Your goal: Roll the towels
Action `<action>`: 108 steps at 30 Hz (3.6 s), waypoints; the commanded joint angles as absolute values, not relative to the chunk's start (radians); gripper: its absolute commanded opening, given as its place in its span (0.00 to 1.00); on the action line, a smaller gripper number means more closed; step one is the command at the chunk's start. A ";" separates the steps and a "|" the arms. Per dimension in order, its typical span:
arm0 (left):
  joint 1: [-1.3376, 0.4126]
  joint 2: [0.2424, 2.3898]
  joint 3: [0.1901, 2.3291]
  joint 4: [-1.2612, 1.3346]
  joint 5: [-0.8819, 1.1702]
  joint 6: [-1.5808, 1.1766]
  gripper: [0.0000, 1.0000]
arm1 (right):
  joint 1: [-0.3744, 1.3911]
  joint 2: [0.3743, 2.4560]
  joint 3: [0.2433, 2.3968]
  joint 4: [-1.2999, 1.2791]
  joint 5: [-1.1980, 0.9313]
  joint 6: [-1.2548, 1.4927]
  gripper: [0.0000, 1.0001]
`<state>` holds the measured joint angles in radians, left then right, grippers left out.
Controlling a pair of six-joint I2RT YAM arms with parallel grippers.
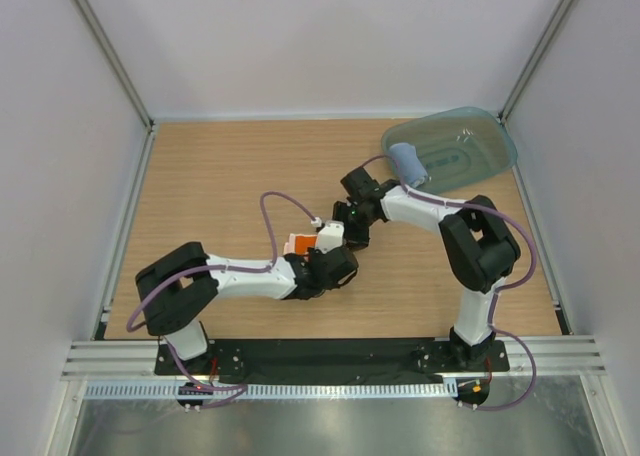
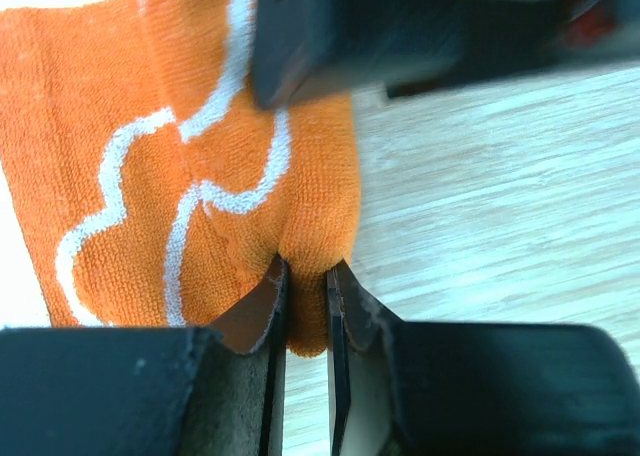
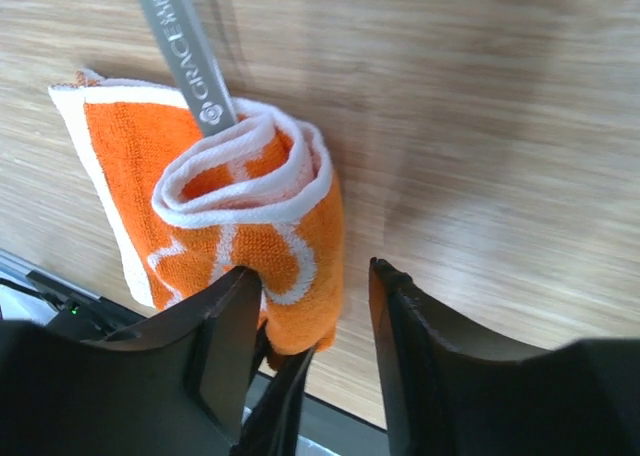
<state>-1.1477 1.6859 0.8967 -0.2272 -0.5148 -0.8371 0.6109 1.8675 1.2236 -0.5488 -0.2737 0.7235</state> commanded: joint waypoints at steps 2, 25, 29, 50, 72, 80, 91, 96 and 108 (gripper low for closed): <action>-1.141 1.689 0.784 -0.350 -0.362 -0.841 0.04 | 0.546 1.833 1.233 -0.561 -0.275 0.681 0.60; -0.944 1.373 0.497 0.021 0.003 -0.903 0.00 | 0.460 1.497 1.126 -0.355 -0.363 0.652 0.88; -0.865 1.344 0.440 0.108 0.121 -0.931 0.00 | 0.462 1.465 1.019 -0.238 -0.422 0.696 0.88; -0.638 1.373 0.268 0.474 0.416 -1.097 0.00 | 0.578 1.531 0.664 0.230 -0.497 0.871 0.80; -0.630 1.246 0.388 0.057 0.285 -0.887 0.13 | 0.721 1.683 0.779 0.067 -0.309 0.850 0.24; -0.676 1.115 0.500 -0.218 0.096 -0.785 0.44 | 0.772 1.646 0.940 -0.259 -0.169 0.790 0.21; -1.014 1.141 0.678 -0.333 -0.245 -0.732 0.47 | 0.827 1.716 1.100 -0.446 -0.103 0.790 0.21; -1.080 1.242 0.729 -0.331 -0.311 -0.713 0.48 | 0.833 1.724 1.129 -0.477 -0.101 0.788 0.21; -1.150 1.485 0.830 -0.344 -0.443 -0.686 0.48 | 0.836 1.706 1.147 -0.499 -0.123 0.785 0.20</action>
<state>-1.1358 1.4551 0.7956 -0.3389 -0.3676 -0.7036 0.8276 1.7203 1.1088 -0.4763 -0.1104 0.7986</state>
